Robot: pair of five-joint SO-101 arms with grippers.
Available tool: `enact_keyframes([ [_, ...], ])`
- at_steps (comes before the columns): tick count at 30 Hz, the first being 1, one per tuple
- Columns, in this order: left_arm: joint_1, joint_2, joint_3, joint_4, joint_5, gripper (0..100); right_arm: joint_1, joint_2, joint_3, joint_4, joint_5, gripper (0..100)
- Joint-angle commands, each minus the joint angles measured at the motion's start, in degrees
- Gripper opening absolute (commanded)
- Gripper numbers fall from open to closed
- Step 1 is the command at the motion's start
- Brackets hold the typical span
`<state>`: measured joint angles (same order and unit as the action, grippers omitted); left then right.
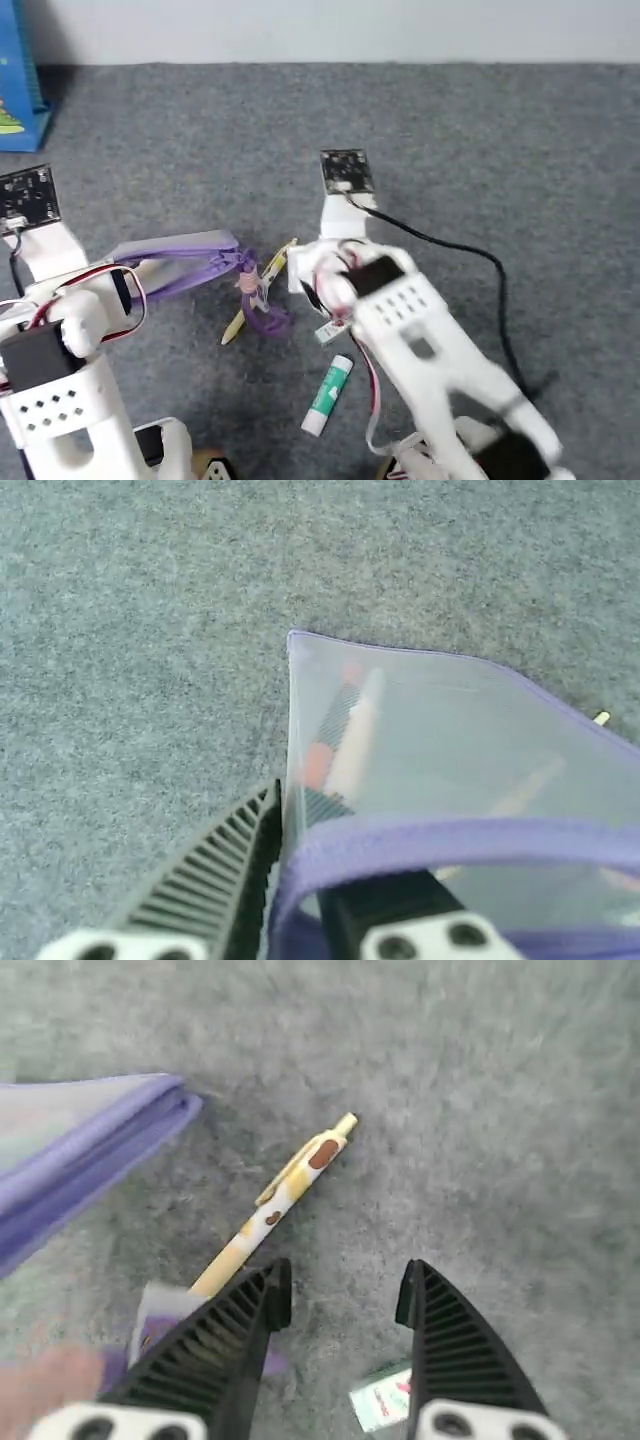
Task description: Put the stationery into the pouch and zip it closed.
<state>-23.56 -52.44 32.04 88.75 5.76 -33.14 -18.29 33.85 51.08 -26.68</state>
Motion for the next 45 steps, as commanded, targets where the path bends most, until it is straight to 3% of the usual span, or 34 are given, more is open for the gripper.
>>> enact_keyframes([
  [1, -0.4, -0.4, -3.0, 0.7, -0.7, 1, -2.4, 9.9, -9.8, -1.2, -3.1, 16.6],
  [14, -0.5, -0.4, -2.8, 0.7, -1.0, 1, -3.6, 40.1, -34.6, -1.4, -5.4, 16.6],
  [19, -0.5, -0.4, -0.2, -0.3, -1.1, 1, -0.7, 48.8, -41.3, -0.9, -6.5, 16.3],
  [23, -0.4, -0.4, 1.3, -1.4, -1.1, 1, 1.5, 52.6, -44.1, 1.1, -7.1, 1.3],
  [32, -0.2, -0.4, -0.1, -1.0, -1.0, 1, 2.0, 42.3, -44.6, 17.0, -6.7, 0.8],
  [38, 0.1, -0.4, -4.5, 0.9, -0.7, 1, 2.1, 29.8, -44.4, 28.1, -2.4, 0.8],
  [45, 4.7, -0.4, -8.0, 3.8, 0.1, 1, 5.1, 16.0, -44.3, 35.6, 1.8, 0.8],
])
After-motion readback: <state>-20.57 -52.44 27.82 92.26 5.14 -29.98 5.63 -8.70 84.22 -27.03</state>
